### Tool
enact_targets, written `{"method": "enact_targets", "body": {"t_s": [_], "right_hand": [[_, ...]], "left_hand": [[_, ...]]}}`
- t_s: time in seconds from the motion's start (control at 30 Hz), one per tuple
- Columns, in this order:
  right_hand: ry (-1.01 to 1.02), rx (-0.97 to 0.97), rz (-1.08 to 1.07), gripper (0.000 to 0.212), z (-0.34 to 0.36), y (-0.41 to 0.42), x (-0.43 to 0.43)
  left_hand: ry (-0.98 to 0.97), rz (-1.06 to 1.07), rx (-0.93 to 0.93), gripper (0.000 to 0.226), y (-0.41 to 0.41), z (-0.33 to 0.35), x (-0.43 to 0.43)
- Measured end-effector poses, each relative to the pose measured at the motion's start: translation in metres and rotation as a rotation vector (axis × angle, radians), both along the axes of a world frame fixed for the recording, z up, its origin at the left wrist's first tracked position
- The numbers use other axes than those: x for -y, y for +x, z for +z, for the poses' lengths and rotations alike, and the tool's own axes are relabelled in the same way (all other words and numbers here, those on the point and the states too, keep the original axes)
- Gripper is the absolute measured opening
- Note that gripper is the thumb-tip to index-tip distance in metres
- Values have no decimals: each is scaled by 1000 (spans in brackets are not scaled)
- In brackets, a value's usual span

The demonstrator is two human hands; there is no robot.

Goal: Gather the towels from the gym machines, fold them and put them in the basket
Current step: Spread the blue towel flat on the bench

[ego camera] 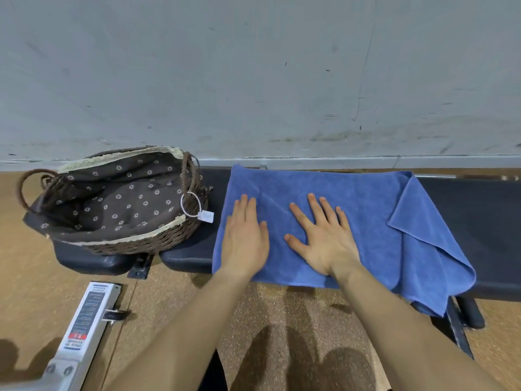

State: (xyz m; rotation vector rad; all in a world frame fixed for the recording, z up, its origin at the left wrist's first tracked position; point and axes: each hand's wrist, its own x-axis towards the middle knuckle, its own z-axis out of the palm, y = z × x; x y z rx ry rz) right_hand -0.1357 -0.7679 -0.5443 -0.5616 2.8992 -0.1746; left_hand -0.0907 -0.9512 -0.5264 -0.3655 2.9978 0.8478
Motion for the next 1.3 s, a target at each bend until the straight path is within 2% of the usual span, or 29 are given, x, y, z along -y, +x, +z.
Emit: {"method": "enact_targets", "body": {"t_s": [0.1,0.2,0.3,0.37,0.5,0.63,0.77,0.9,1.0,1.07,1.13,1.2,1.3], "right_hand": [[6,6,10,73,1,1,0],[17,23,20,67,8,6,0],[-52,-18,-28,69,23,14,-6],[-134,-91,-103,69,35,20,-23],[-222,-220,-300,42,41,24,-94],[-171,-200,-484,37,42,19,-164],[-163,1,-484,43,36,10,-199],[-199,-107,-378,19,37,1,-217],[-317,-176,-498,10,44,-13,-244],[-444,-175,-653,9,50,-27,-268],[-495,-189,-730,10,55,-47,-289],[-491,-189,-778,12,60,-72,-303],[-409,-161,-829,18,61,-111,-313]], "left_hand": [[-245,-80,75,74,37,-16,11],[-324,-152,129,77,40,-13,21],[-321,-129,154,75,31,4,13],[-297,-133,105,70,23,15,-4],[-206,-273,33,63,-3,30,-73],[-161,-446,33,61,-28,30,-150],[-85,-510,53,55,-50,22,-203],[-5,-508,72,54,-74,13,-228],[23,-497,-21,61,-89,0,-238],[2,-469,-47,69,-93,-8,-243],[-143,-503,-12,76,-90,-16,-246],[-270,-545,4,81,-85,-21,-247],[-266,-537,-14,80,-85,-21,-247]]}}
